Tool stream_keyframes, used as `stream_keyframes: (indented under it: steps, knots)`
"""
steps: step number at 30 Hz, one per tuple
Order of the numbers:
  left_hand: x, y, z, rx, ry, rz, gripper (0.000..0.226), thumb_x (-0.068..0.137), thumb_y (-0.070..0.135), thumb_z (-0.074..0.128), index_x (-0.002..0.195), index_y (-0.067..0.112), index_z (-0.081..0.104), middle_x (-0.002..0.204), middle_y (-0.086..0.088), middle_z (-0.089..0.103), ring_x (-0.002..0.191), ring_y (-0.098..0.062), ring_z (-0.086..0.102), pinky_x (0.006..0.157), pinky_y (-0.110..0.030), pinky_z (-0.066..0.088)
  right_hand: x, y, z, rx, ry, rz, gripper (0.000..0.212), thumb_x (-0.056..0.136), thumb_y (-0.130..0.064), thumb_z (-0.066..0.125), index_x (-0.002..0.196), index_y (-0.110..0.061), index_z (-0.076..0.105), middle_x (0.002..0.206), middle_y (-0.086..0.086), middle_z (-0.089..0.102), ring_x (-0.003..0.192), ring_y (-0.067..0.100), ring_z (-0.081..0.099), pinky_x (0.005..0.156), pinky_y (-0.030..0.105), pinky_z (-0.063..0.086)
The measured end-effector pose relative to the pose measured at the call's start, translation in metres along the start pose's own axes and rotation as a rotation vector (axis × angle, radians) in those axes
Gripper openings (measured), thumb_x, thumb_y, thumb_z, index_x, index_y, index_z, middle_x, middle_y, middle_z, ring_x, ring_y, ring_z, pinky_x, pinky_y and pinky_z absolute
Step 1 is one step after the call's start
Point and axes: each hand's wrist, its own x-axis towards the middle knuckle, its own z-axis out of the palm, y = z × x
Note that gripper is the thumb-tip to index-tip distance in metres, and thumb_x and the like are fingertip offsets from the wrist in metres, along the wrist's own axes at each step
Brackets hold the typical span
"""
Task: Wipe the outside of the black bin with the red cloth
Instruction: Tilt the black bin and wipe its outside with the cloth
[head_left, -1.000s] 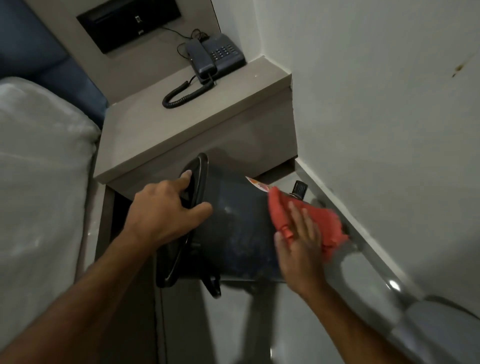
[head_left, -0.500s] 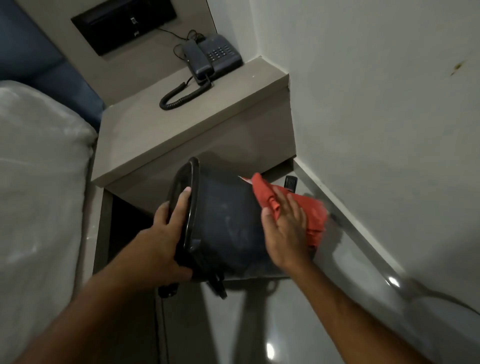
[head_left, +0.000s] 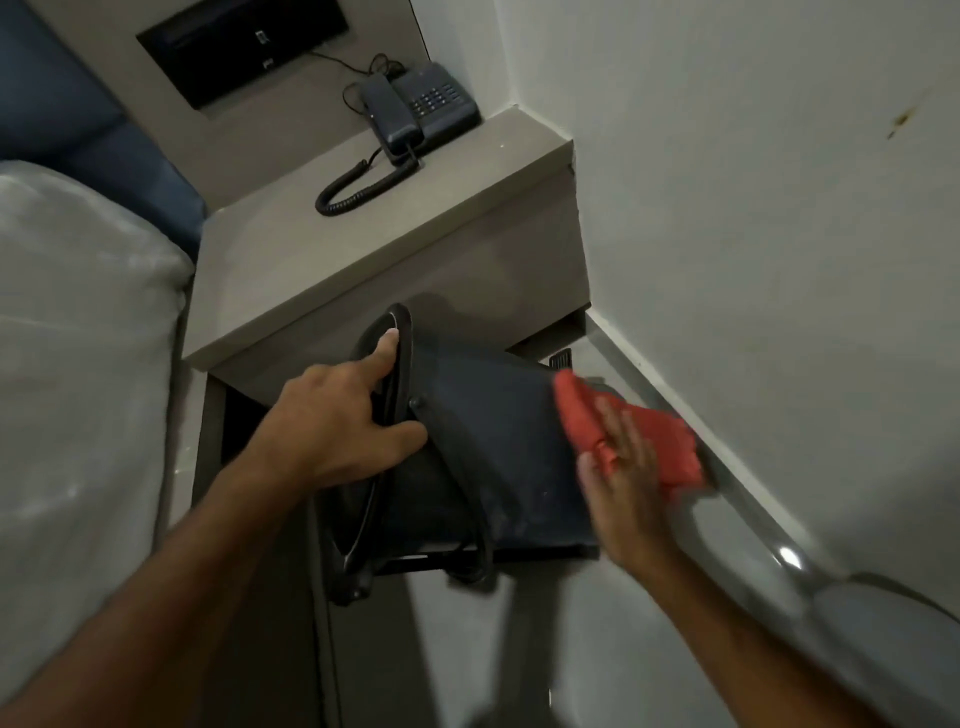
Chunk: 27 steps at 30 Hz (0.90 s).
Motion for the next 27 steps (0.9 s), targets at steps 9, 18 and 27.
stream_keyframes:
  steps: [9,18,27]
  knots:
    - [0.013,0.009,-0.001,0.052,0.044,0.015,0.097,0.072,0.065,0.054,0.154,0.032,0.014,0.076,0.005,0.064,0.066,-0.01,0.062,0.064,-0.027,0.052,-0.001,-0.094,0.032,0.296,-0.108,-0.204,0.057,0.093,-0.057,0.032,0.149,-0.054,0.022,0.157,-0.032,0.014,0.138,-0.02,-0.008,0.119,0.033,0.0]
    - [-0.032,-0.009,0.03,-0.153,-0.076,-0.036,0.127,0.068,0.047,0.074,0.143,0.047,-0.027,0.122,-0.009,0.059,0.081,-0.011,0.058,0.078,-0.027,0.053,0.044,-0.024,-0.003,0.168,-0.016,0.207,0.067,0.096,-0.049,0.032,0.153,-0.013,0.032,0.16,0.015,0.031,0.148,0.033,0.024,0.122,0.049,0.013]
    - [-0.004,-0.002,0.008,-0.075,0.007,-0.131,0.111,0.053,0.071,0.04,0.153,0.031,0.015,0.076,0.007,0.059,0.069,-0.017,0.063,0.065,-0.031,0.053,-0.011,-0.023,0.013,-0.06,-0.096,-0.537,0.059,0.097,-0.042,0.039,0.153,-0.042,0.022,0.163,-0.011,0.024,0.152,0.021,0.014,0.12,0.048,0.009]
